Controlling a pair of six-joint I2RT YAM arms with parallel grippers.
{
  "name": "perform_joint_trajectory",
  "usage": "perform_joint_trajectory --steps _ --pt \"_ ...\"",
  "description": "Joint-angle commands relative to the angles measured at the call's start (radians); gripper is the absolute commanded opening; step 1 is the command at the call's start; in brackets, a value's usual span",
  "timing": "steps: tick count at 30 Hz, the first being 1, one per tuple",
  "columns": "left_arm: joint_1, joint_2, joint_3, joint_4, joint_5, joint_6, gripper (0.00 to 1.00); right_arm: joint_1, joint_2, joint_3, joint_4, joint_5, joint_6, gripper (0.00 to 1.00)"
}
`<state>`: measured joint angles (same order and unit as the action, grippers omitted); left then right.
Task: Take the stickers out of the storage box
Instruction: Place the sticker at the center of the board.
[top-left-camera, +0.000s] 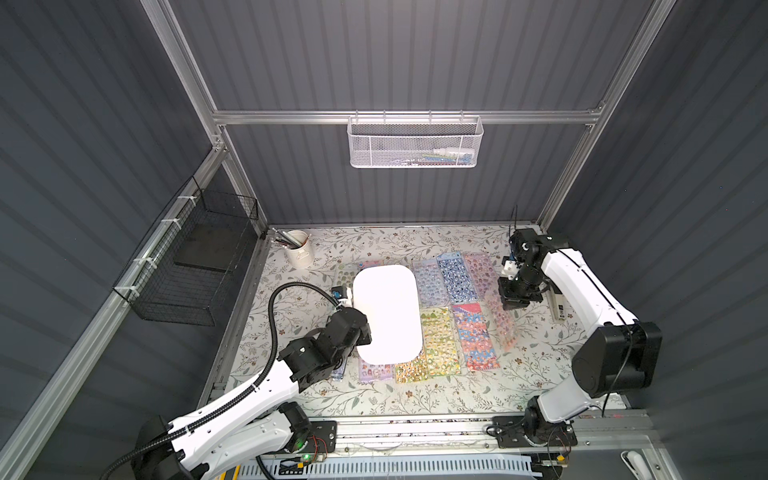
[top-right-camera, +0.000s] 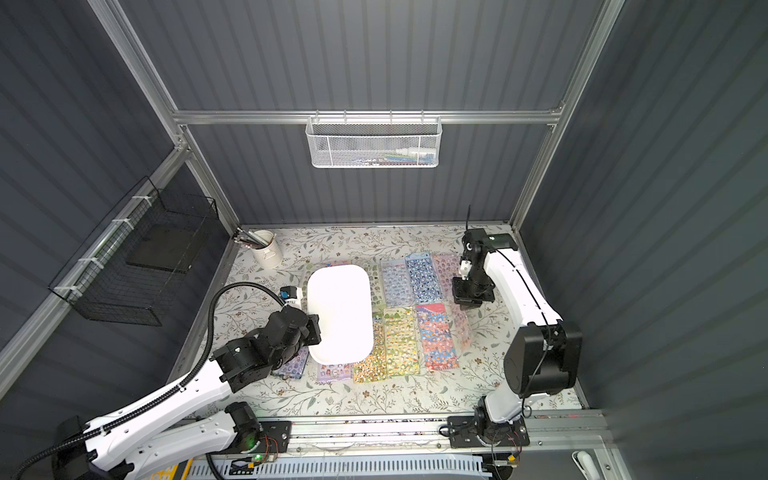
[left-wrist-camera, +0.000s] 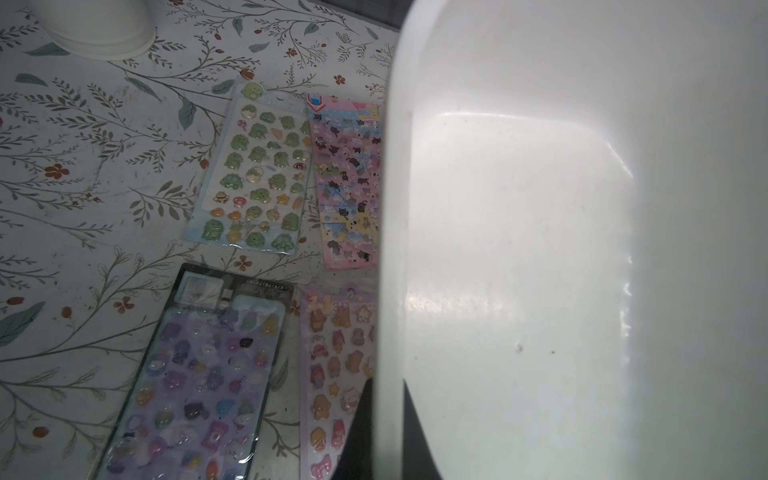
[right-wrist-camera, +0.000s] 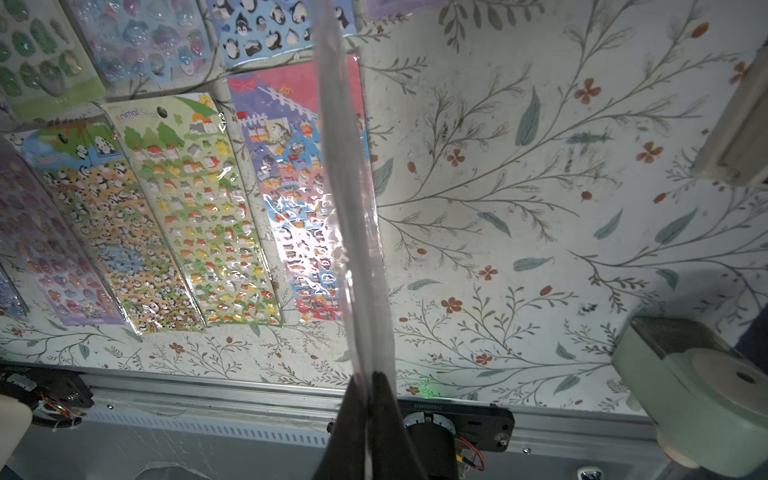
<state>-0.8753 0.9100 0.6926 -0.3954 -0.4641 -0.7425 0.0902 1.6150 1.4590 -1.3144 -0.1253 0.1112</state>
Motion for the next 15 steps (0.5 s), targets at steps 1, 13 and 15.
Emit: perform_joint_trajectory --steps 1,13,15 --pt "0.004 -0.032 -0.019 0.038 0.017 0.020 0.00 -0.041 0.022 -0.051 0.089 -0.068 -0.062 0.08" --pt "0.005 -0.039 -0.029 0.043 0.020 0.023 0.00 -0.140 0.023 -0.191 0.273 -0.116 -0.184 0.13" --pt "0.004 -0.029 -0.021 0.036 0.021 0.023 0.00 -0.158 0.025 -0.194 0.278 -0.134 -0.185 0.13"
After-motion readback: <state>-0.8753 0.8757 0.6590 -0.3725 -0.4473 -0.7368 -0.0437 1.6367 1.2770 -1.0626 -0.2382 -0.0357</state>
